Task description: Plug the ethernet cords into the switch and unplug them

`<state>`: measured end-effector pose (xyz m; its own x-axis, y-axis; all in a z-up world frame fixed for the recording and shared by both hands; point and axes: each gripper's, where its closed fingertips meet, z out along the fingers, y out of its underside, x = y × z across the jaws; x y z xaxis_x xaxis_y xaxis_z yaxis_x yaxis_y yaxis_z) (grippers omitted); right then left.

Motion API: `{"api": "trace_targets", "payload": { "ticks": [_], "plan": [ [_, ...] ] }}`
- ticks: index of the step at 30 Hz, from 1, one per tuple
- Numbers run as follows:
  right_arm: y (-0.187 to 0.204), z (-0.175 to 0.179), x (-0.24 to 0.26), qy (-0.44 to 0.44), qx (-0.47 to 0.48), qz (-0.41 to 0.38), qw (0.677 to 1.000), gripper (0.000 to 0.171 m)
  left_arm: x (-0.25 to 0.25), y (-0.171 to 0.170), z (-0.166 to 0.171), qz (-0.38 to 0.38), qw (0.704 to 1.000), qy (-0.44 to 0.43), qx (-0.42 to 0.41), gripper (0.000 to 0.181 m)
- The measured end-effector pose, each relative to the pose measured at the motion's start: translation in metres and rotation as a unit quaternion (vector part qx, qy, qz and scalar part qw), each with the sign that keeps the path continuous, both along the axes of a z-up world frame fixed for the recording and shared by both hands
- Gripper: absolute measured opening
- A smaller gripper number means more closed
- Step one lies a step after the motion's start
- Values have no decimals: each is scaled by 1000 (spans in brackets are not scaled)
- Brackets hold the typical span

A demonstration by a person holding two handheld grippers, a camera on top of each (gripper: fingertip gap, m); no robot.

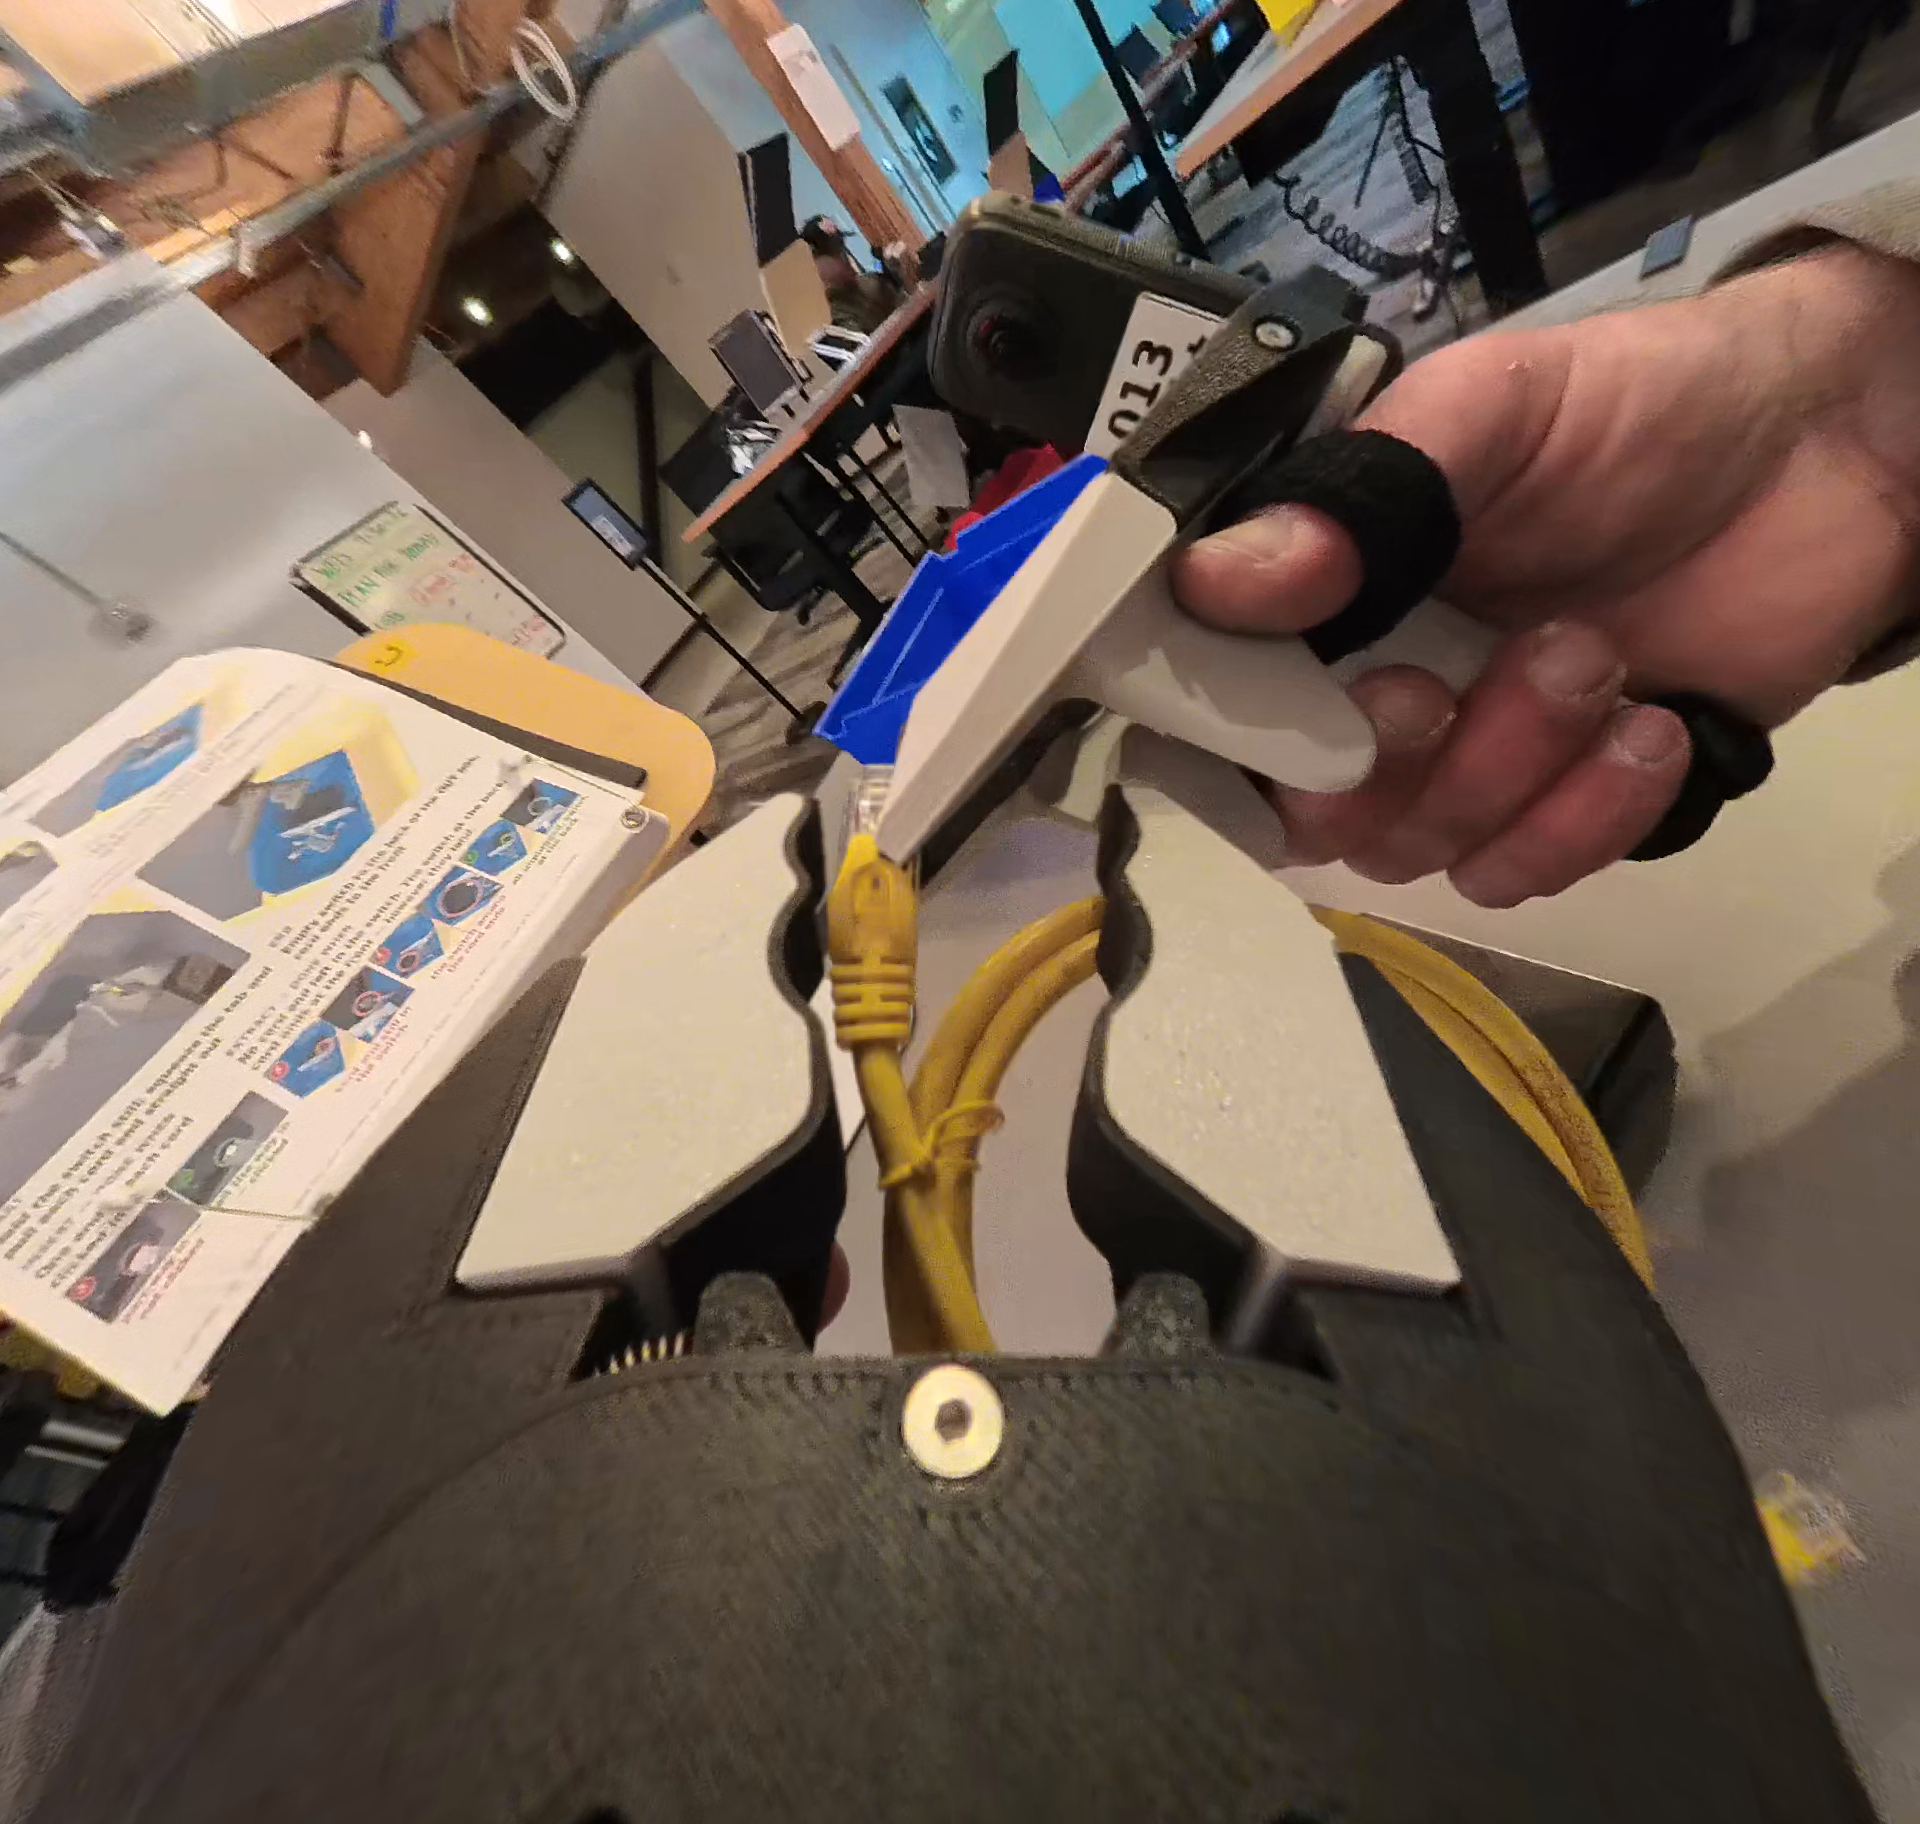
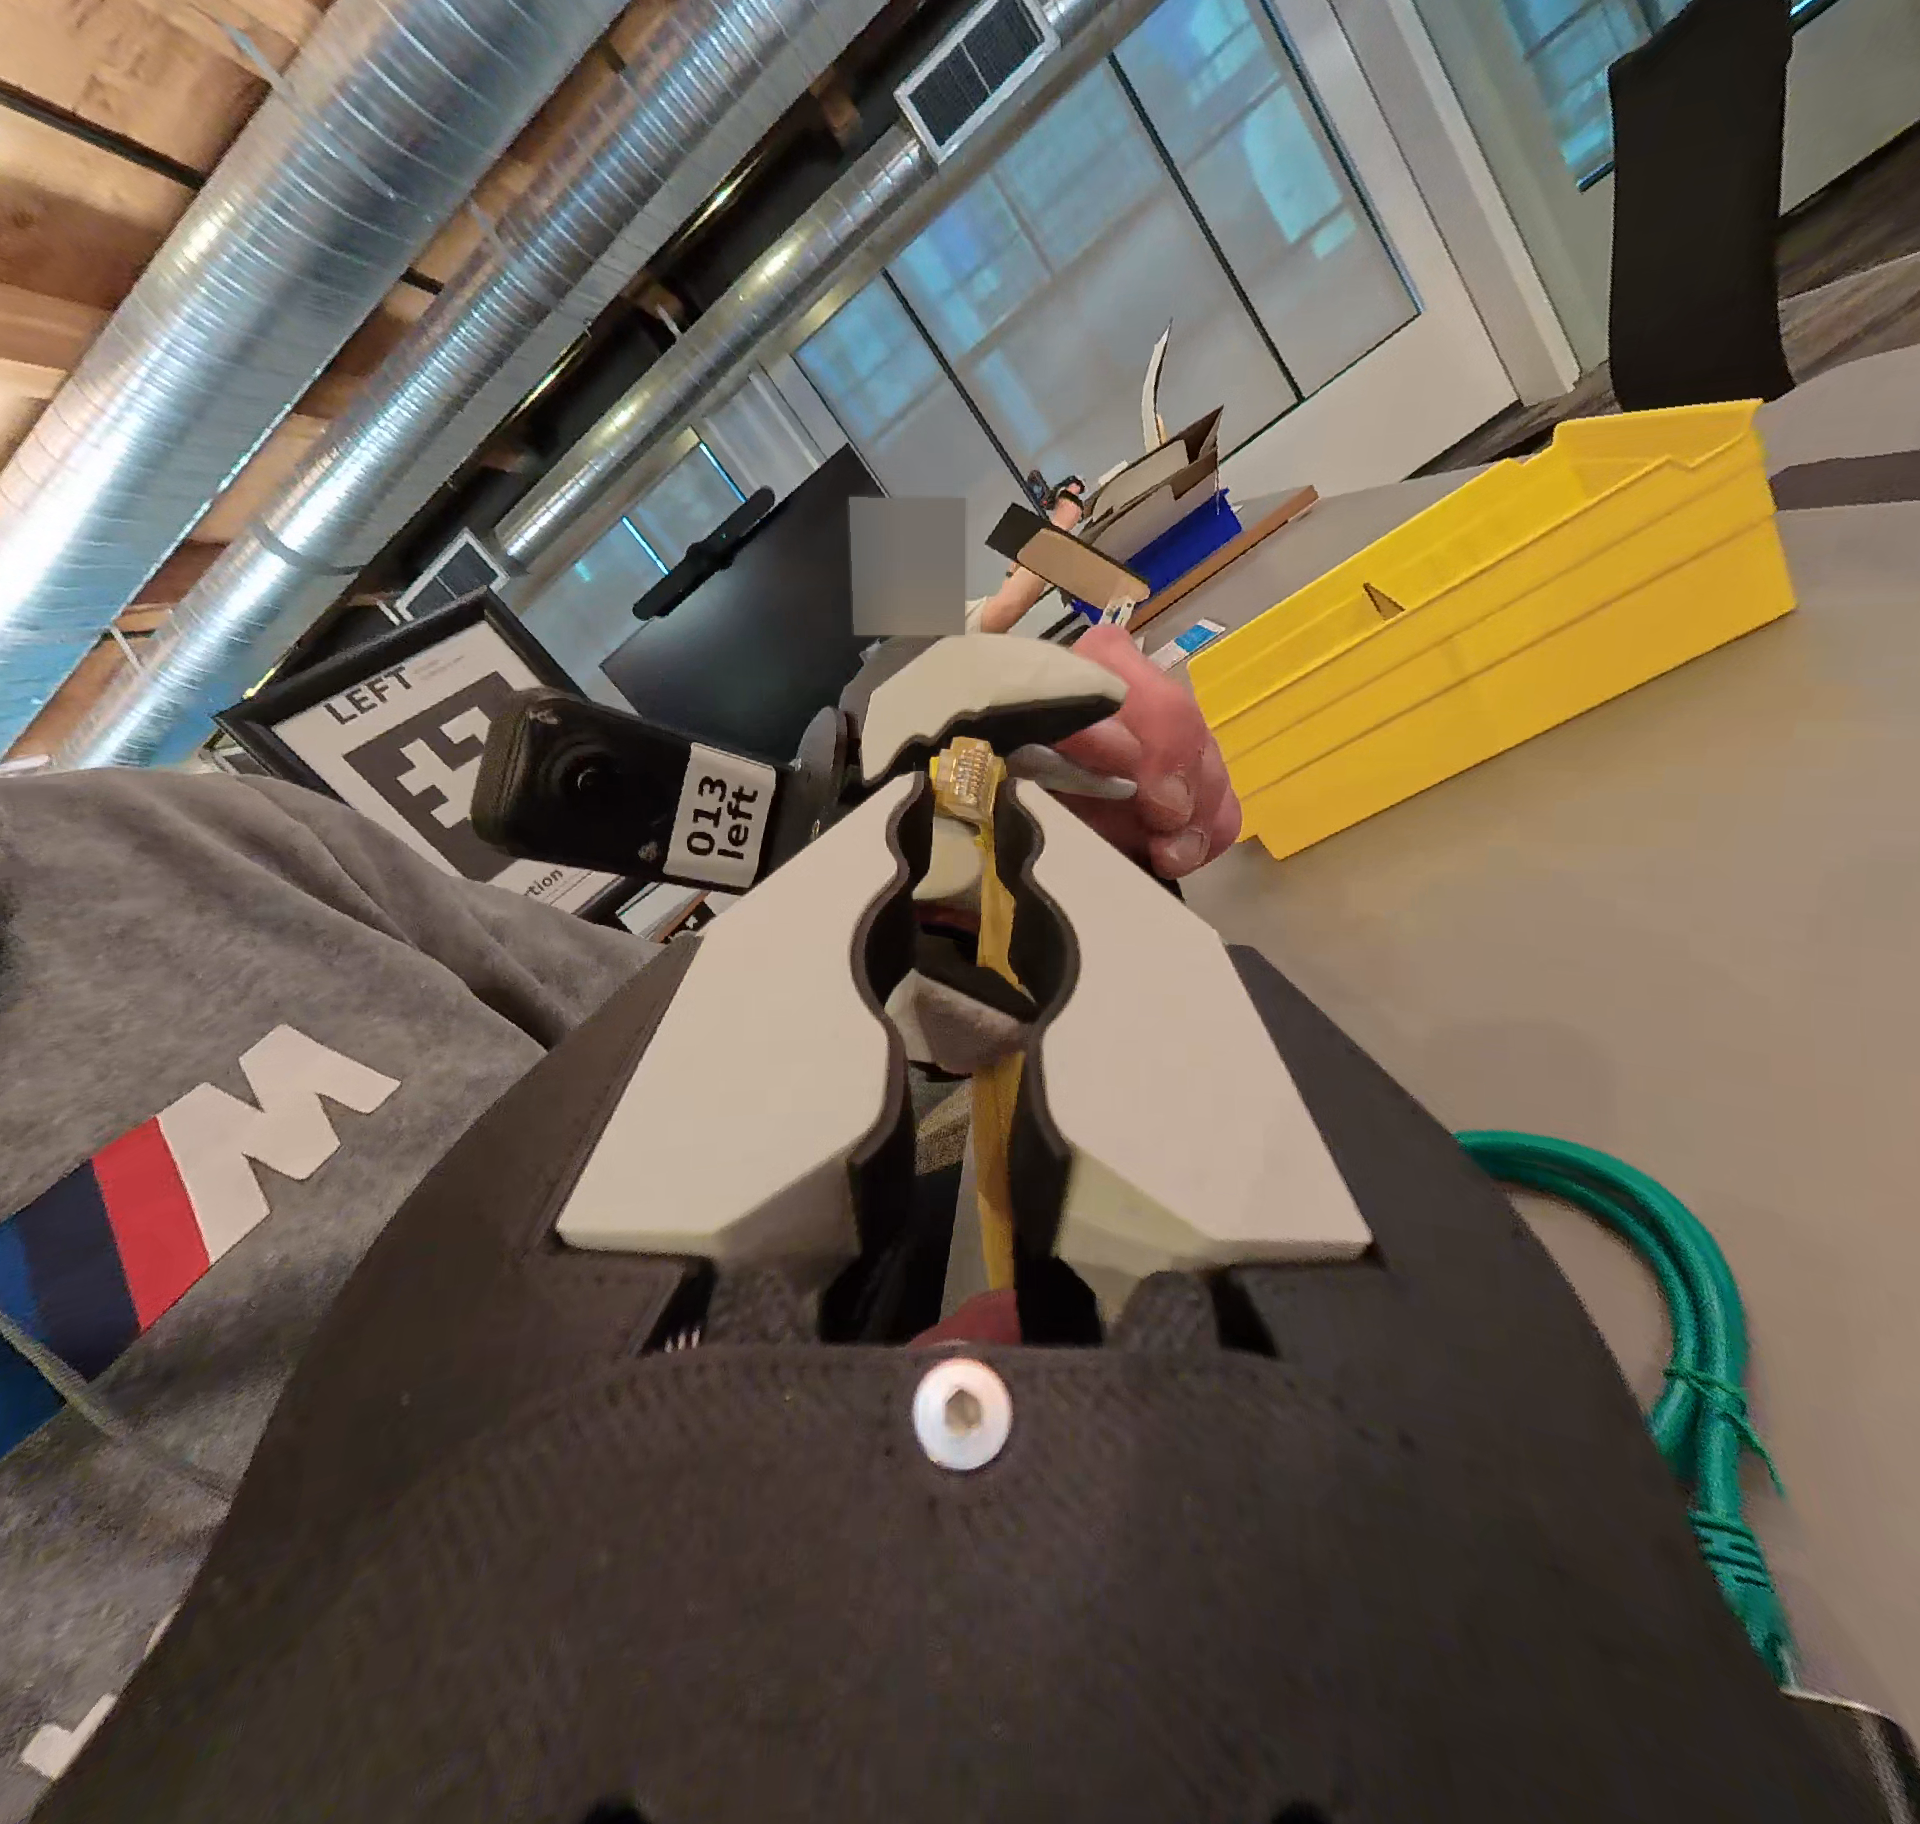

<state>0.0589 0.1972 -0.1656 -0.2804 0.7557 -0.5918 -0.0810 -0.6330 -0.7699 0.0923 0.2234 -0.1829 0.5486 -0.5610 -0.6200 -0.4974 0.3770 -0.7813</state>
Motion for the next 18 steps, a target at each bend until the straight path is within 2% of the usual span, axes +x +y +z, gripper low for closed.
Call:
{"api": "trace_targets", "payload": {
  "ticks": [3,8,11,14,18],
  "plan": [
    [1,-1,3,2,1,1,1000,8,-12,4,2,36,999,6,35,30],
    [5,-5,7,2,3,-13,1000,9,-21,1,-1,36,999,15,13,40],
    [1,-7,7,-4,12,-9,1000,9,-32,-2,-4,38,999,-8,-24,52],
    [0,-8,4,-9,19,-12,1000,8,-36,-5,-9,31,998,-16,-60,55],
    [5,-6,10,-17,38,-23,999,9,-50,-8,9,24,994,-75,-82,68]
  ]
}}
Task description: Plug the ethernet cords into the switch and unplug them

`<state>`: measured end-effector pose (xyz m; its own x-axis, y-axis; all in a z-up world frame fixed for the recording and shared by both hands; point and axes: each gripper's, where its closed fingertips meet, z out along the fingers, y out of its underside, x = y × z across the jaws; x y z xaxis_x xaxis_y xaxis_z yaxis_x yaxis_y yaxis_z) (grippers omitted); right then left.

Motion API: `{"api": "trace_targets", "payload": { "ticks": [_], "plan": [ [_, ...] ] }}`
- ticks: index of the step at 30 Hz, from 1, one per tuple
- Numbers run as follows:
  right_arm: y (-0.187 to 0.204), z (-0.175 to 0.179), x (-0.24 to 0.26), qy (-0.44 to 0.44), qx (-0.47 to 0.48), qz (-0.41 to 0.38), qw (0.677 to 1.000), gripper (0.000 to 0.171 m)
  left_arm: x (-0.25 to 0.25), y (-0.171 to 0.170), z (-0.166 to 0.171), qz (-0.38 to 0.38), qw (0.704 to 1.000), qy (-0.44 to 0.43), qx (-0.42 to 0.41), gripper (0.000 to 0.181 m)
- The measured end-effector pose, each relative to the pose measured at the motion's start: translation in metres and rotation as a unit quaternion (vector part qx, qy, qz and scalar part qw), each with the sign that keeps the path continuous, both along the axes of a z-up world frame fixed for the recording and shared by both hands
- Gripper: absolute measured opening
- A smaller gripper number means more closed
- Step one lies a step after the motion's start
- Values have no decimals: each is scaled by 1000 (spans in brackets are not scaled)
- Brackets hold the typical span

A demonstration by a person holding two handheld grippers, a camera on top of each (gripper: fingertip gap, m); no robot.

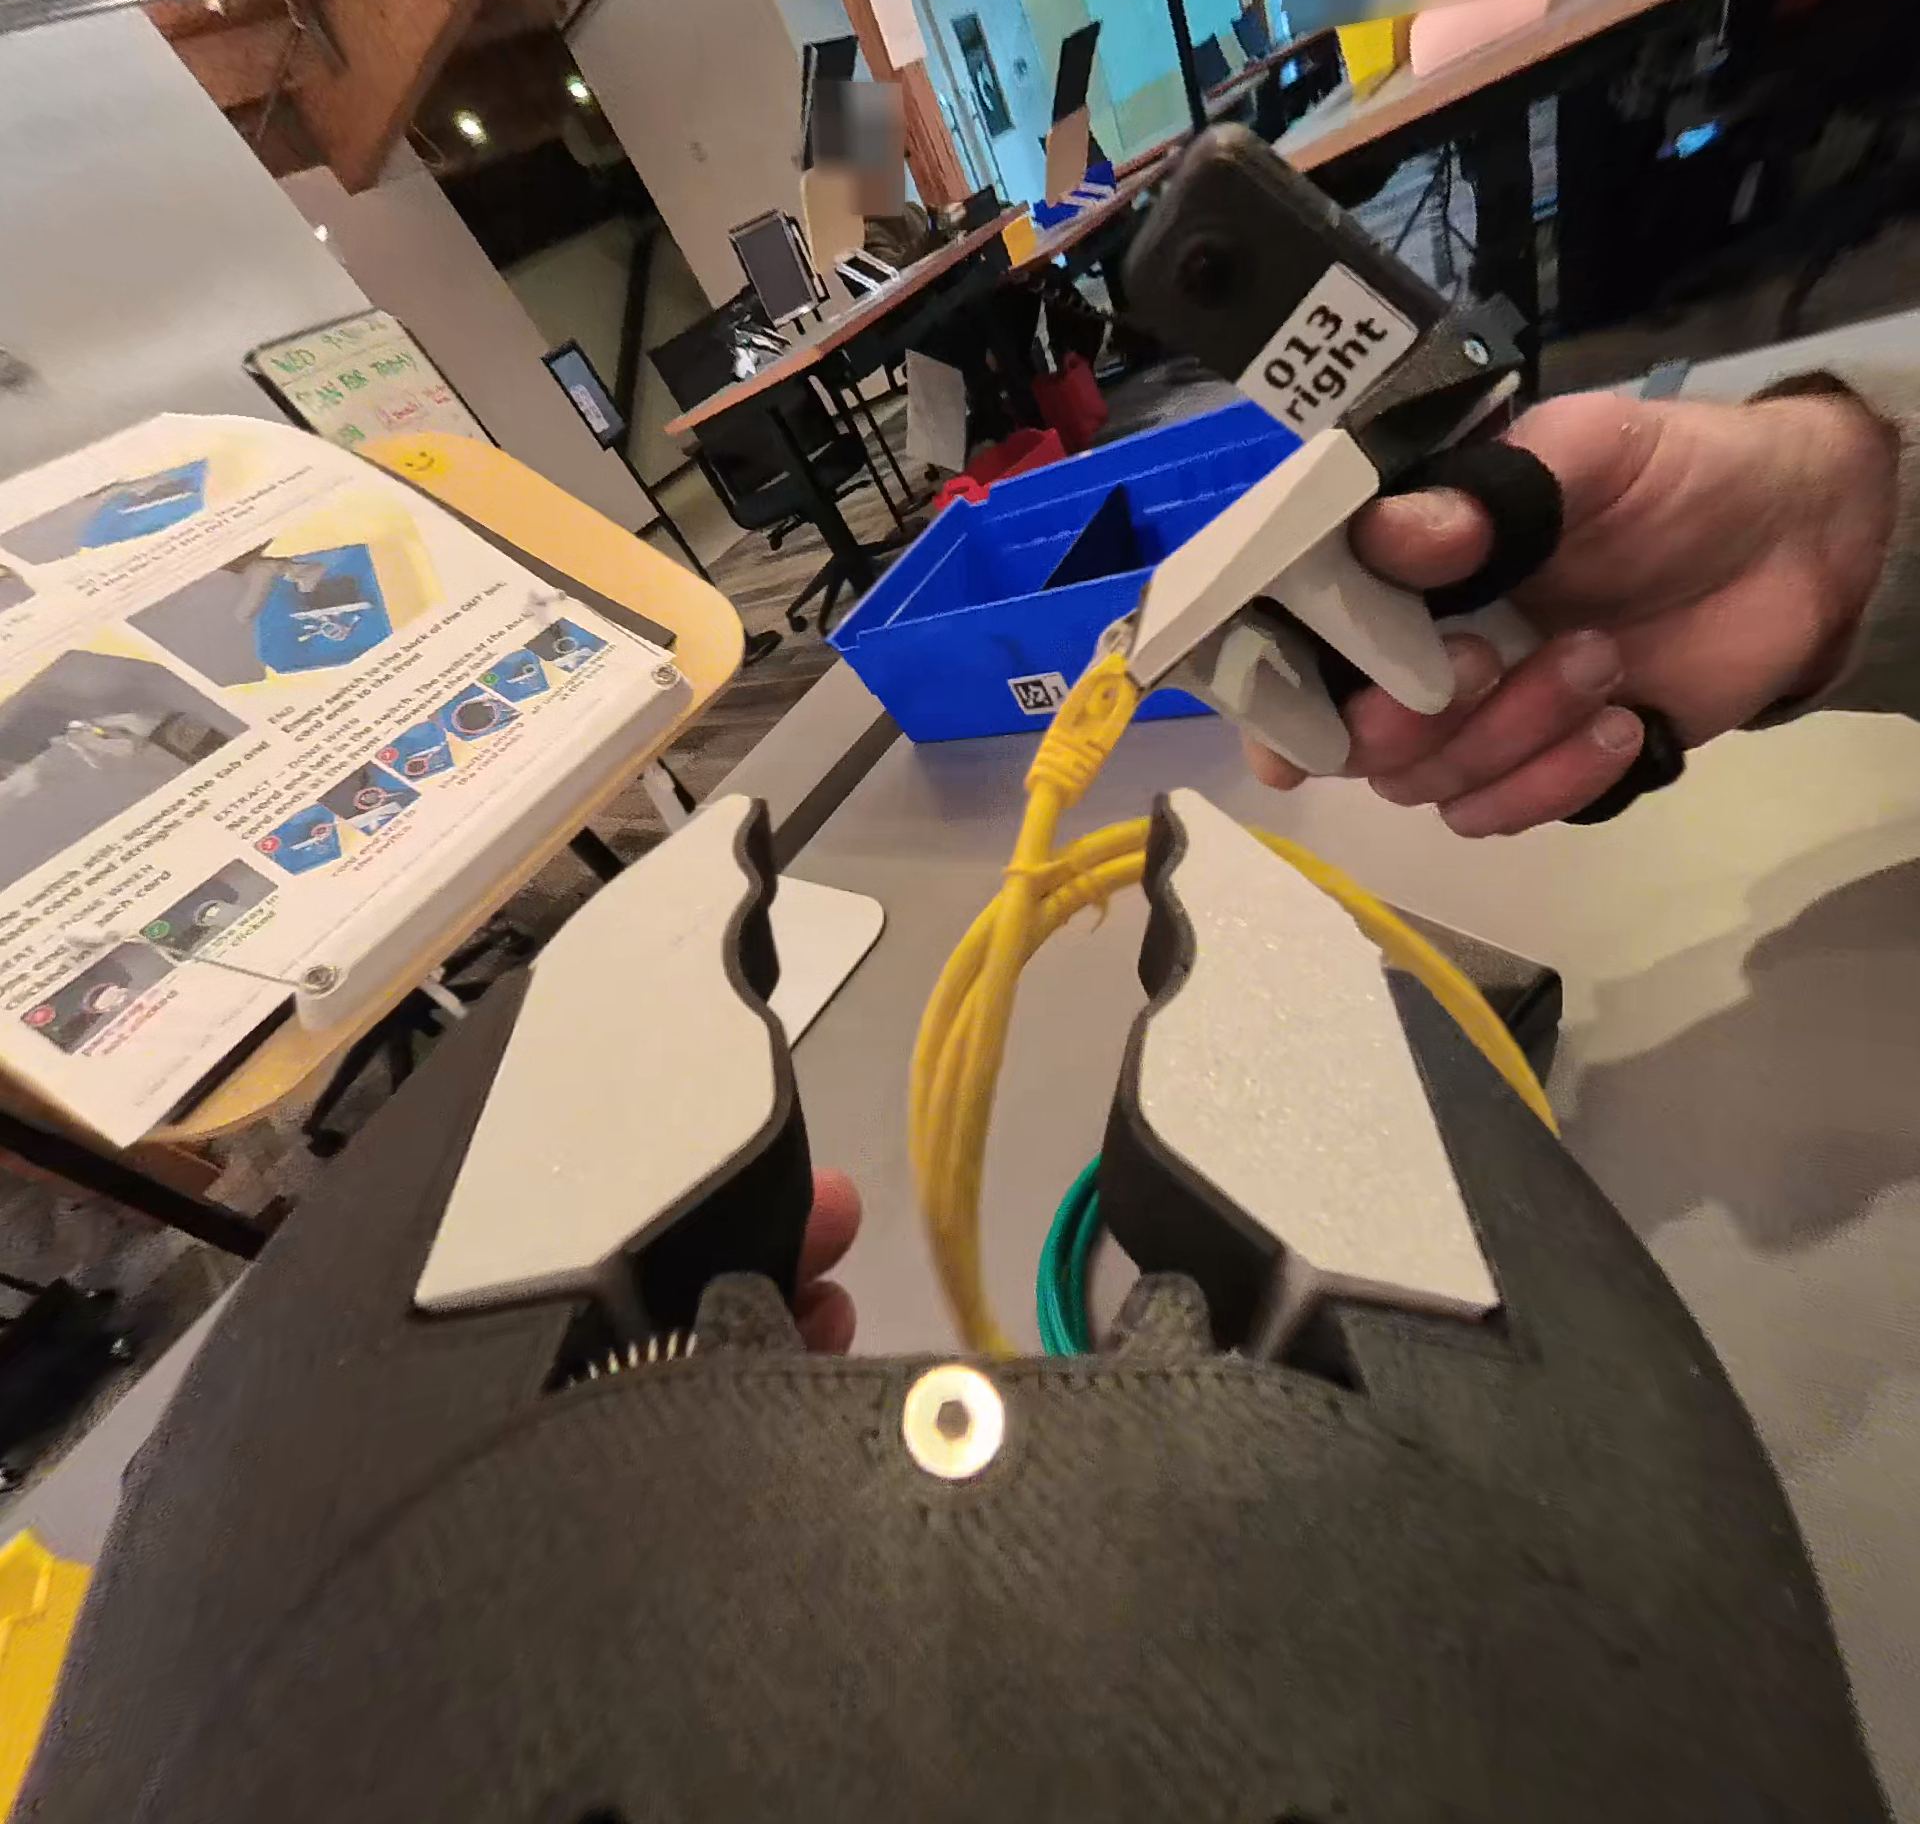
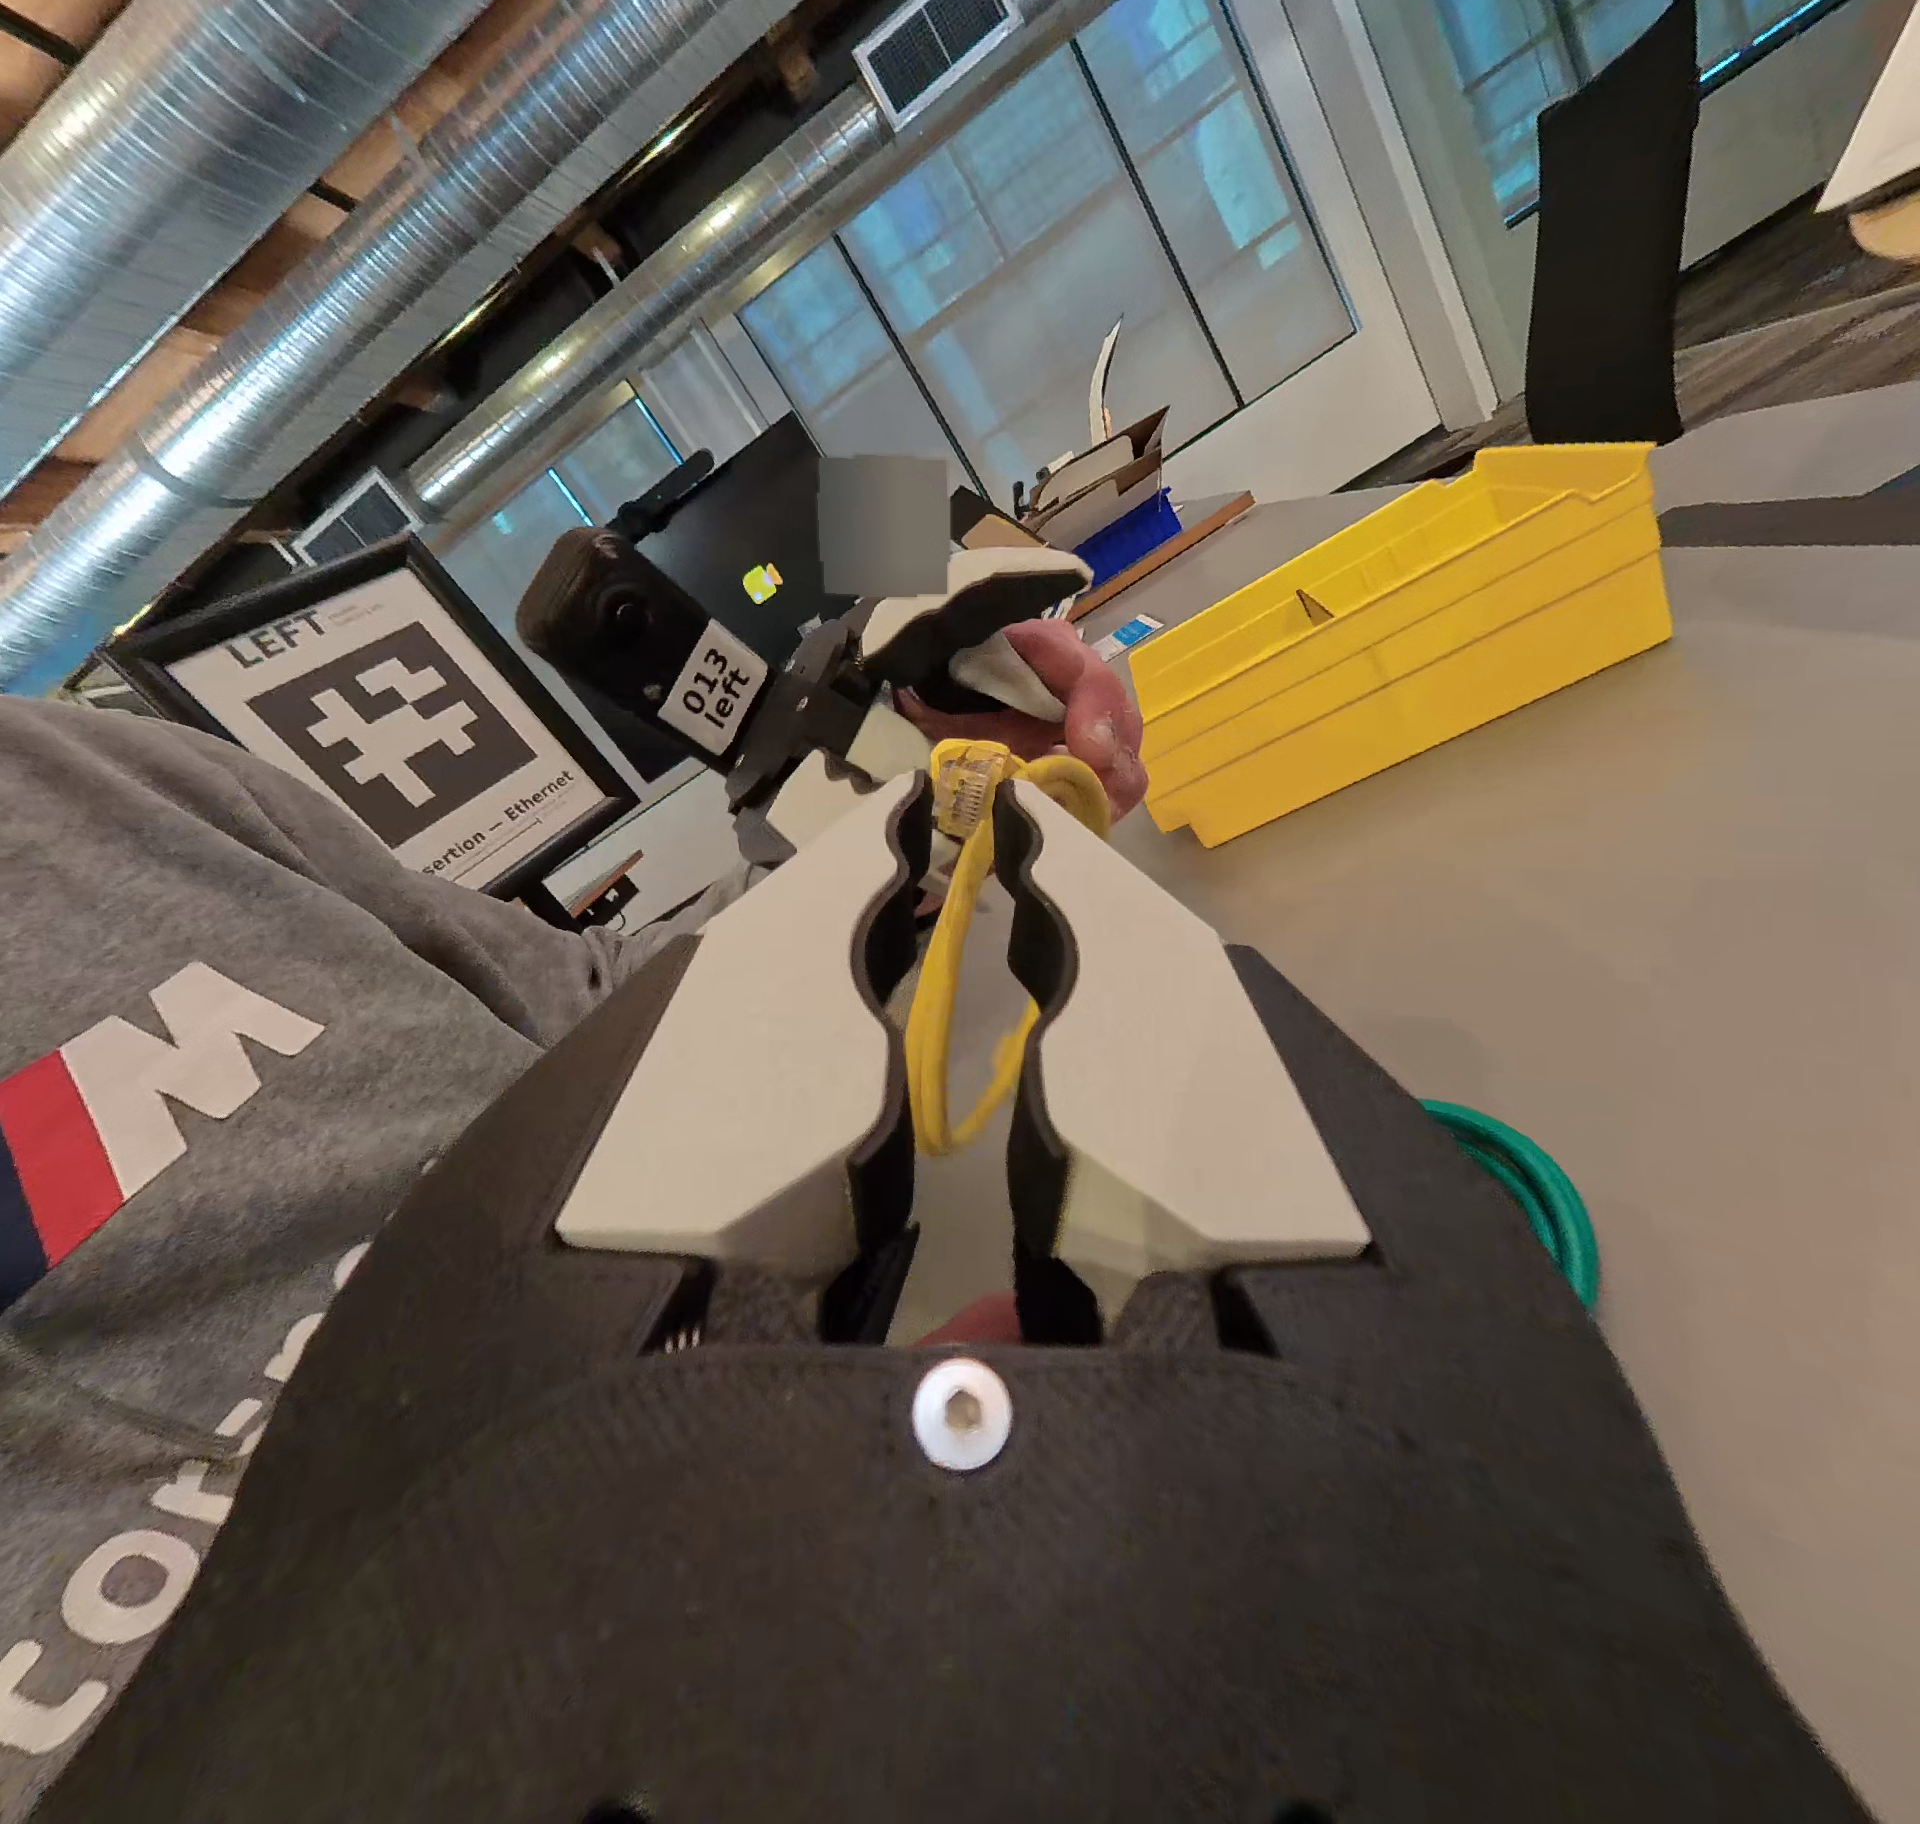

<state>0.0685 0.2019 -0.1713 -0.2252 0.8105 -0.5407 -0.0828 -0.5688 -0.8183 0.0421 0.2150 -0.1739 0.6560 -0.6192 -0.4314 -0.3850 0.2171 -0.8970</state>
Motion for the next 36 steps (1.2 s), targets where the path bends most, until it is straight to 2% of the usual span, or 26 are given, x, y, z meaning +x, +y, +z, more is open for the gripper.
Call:
{"api": "trace_targets", "payload": {
  "ticks": [5,8,10,12,13,15,17,19,22,26,28,31,33,36],
  "plan": [
    [3,10,7,-17,23,11,1000,9,-6,-2,-19,-33,994,100,-35,61],
    [-1,18,4,-20,24,34,999,9,9,-4,-44,-72,983,150,-75,43],
    [-4,20,1,-28,32,47,998,9,19,-4,-60,-87,981,151,-88,32],
    [-3,20,0,-34,31,50,998,9,23,0,-59,-85,987,110,-85,19],
    [0,20,0,-36,32,45,998,9,23,1,-59,-84,987,83,-110,15],
    [15,11,1,-62,47,12,997,12,12,14,-55,-35,990,44,-132,10],
    [43,-5,6,-128,90,-66,985,56,2,20,-55,-4,988,28,-155,7],
    [52,-8,16,-177,170,-122,962,54,-4,23,-58,18,978,5,-207,6],
    [33,1,21,-214,293,-155,919,44,-8,27,-60,45,967,-22,-250,6],
    [17,-7,3,-262,451,-199,830,30,0,29,-64,53,944,-65,-319,6],
    [20,-10,-7,-275,502,-227,788,23,8,29,-67,51,934,-80,-345,5],
    [35,-19,-14,-312,579,-266,705,20,17,28,-68,54,927,-94,-360,5],
    [39,-23,-18,-320,607,-275,673,14,17,29,-68,75,926,-93,-359,5],
    [44,-28,-19,-337,625,-277,647,8,12,33,-71,95,928,-81,-350,6]
  ]
}}
